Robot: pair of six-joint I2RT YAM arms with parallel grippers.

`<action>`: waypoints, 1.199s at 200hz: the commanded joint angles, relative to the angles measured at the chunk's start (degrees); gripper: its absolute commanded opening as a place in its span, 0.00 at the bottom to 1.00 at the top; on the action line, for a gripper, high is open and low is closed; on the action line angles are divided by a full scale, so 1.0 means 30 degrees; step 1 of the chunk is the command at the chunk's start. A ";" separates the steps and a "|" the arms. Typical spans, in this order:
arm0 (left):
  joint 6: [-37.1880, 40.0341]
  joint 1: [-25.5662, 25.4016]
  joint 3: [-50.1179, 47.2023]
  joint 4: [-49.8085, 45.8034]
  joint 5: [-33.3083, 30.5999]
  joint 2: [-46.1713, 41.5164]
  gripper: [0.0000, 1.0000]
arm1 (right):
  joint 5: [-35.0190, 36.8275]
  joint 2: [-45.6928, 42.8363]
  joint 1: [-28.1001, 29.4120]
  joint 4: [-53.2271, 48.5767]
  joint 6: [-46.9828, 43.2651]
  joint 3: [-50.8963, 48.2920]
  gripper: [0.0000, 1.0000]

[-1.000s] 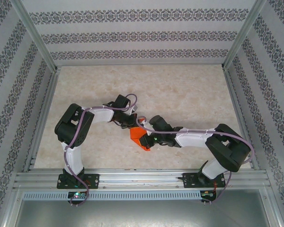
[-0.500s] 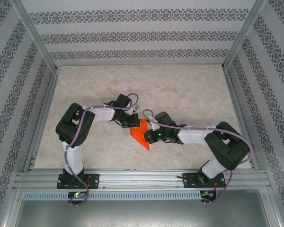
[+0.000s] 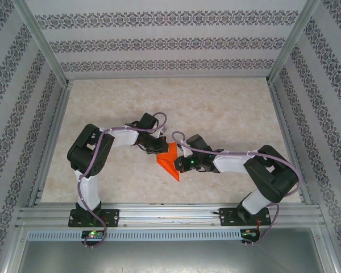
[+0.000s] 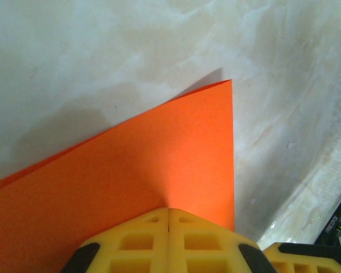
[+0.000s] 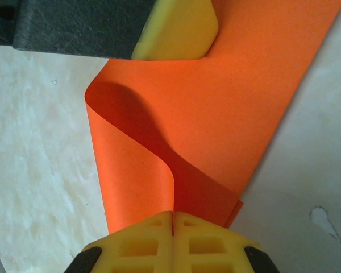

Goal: Fold a paper plane with a square sheet of paper (fold left side to right side)
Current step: Third fold the triangle at the center of the table.

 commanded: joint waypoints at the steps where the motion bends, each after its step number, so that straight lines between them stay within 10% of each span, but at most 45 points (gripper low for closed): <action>1: 0.0601 -0.0319 0.0101 -0.1365 -0.0793 0.0662 0.00 | 0.0398 0.0308 -0.0196 -0.0228 0.0111 0.0298 0.00; 240: 0.0513 -0.0324 0.0081 -0.1306 -0.0792 0.0735 0.00 | -0.0240 0.1320 -0.0188 -0.0174 -0.0036 0.0835 0.00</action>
